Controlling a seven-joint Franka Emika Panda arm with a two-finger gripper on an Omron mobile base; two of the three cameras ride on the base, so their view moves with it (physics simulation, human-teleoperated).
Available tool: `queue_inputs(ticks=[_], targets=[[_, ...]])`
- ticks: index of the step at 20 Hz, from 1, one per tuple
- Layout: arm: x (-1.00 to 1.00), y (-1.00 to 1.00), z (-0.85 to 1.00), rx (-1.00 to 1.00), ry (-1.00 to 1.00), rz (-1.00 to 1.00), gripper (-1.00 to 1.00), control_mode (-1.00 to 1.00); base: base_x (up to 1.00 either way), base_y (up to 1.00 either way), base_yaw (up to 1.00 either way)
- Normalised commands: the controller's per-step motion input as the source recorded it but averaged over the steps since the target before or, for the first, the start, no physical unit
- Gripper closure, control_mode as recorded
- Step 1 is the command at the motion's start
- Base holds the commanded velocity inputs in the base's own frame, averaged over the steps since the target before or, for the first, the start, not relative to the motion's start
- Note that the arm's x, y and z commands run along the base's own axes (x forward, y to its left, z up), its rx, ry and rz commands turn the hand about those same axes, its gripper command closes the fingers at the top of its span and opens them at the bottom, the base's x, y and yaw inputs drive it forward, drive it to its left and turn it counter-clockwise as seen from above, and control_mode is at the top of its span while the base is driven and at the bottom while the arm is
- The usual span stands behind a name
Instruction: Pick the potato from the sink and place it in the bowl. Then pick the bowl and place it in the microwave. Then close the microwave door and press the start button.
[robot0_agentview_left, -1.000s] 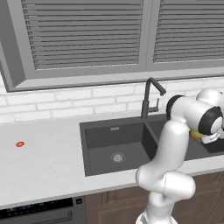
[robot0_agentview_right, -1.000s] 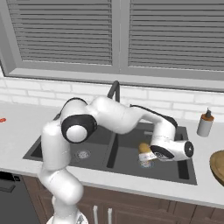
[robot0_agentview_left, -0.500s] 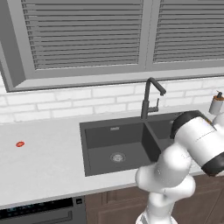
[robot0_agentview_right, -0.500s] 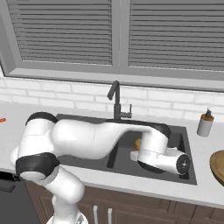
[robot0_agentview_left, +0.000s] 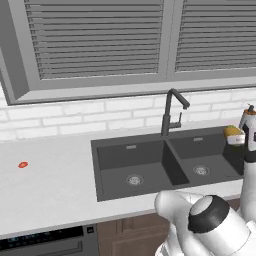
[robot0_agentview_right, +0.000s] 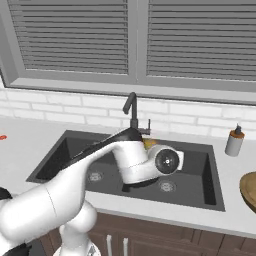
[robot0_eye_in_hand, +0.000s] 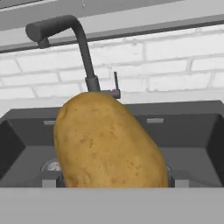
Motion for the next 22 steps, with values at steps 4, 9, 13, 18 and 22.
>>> queue_inputs(ticks=[4,9,13,18,22], targets=[[-0.16,0.25,0.75,0.00,0.31,-0.16,1.00,-1.00,0.00,0.00,0.00],[-0.36,0.14,0.38,0.02,0.13,-0.07,1.00,-1.00,0.00,0.00,0.00],[-0.24,0.31,0.00,0.00,0.00,0.00,1.00,-1.00,0.00,0.00,0.00],[-0.10,0.42,0.00,0.01,0.00,0.00,1.00,-1.00,0.00,0.00,0.00],[-0.07,0.38,0.00,0.00,0.00,0.00,1.00,-1.00,0.00,0.00,0.00]])
